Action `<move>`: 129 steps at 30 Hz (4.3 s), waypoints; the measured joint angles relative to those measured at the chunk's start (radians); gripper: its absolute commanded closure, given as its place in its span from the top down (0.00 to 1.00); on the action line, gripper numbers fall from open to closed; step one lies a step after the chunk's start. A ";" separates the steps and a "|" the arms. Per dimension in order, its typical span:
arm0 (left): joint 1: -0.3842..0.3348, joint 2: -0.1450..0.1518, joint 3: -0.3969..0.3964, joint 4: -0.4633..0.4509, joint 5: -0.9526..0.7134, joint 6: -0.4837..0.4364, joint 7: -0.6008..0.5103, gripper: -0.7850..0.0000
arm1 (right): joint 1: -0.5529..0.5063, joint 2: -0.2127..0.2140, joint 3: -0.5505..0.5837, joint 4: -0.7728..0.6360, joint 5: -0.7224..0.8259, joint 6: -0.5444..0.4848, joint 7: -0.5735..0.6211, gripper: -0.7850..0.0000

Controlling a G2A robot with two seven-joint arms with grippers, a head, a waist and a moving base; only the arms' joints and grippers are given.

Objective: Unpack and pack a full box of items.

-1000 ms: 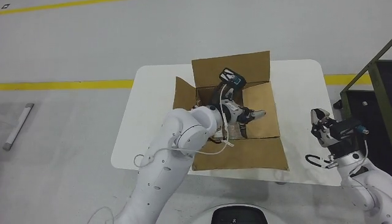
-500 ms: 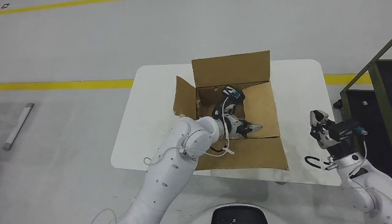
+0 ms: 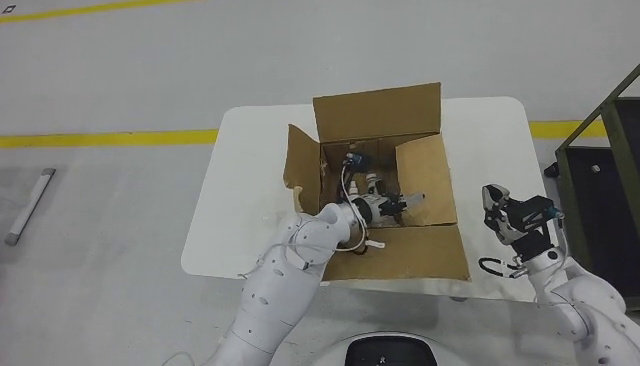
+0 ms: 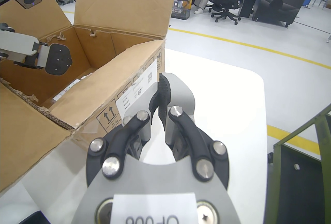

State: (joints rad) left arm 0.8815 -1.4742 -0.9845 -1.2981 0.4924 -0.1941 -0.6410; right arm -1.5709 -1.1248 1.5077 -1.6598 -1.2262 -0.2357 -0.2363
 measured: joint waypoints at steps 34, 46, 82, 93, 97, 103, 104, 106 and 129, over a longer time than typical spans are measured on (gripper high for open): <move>-0.089 -0.064 0.026 0.197 -0.543 -0.207 -0.037 1.00 | 0.026 -0.023 0.008 -0.018 0.171 0.030 0.084 0.64; -0.243 -0.127 0.200 0.283 -0.488 -0.332 -0.060 1.00 | 0.026 -0.013 0.259 -0.134 0.646 0.104 0.449 1.00; -0.376 -0.246 0.348 0.564 -0.332 -0.464 0.054 1.00 | 0.213 -0.003 0.164 0.044 0.915 0.117 0.708 0.00; -0.393 -0.168 0.245 0.477 -0.067 -0.304 0.062 1.00 | 0.219 -0.005 0.129 0.078 0.898 0.116 0.684 0.00; -0.356 -0.127 0.191 0.392 0.047 -0.198 0.016 1.00 | 0.220 -0.004 0.126 0.079 0.889 0.114 0.671 0.00; -0.289 -0.072 0.116 0.209 0.210 0.017 -0.158 1.00 | 0.204 -0.002 0.132 0.060 0.853 0.109 0.642 0.00; -0.277 -0.066 0.103 0.181 0.221 0.049 -0.183 1.00 | 0.201 -0.002 0.134 0.054 0.846 0.109 0.636 0.00; -0.260 -0.052 0.087 0.124 0.292 0.131 -0.249 1.00 | 0.195 -0.001 0.138 0.042 0.828 0.109 0.626 0.00; -0.193 -0.039 0.021 0.061 0.294 0.365 -0.342 1.00 | 0.133 0.005 0.170 -0.021 0.759 0.081 0.589 0.00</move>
State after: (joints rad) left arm 0.6883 -1.5130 -0.9634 -1.2367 0.7860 0.1708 -0.9832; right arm -1.4382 -1.1194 1.6774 -1.6807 -0.4674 -0.1546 0.3523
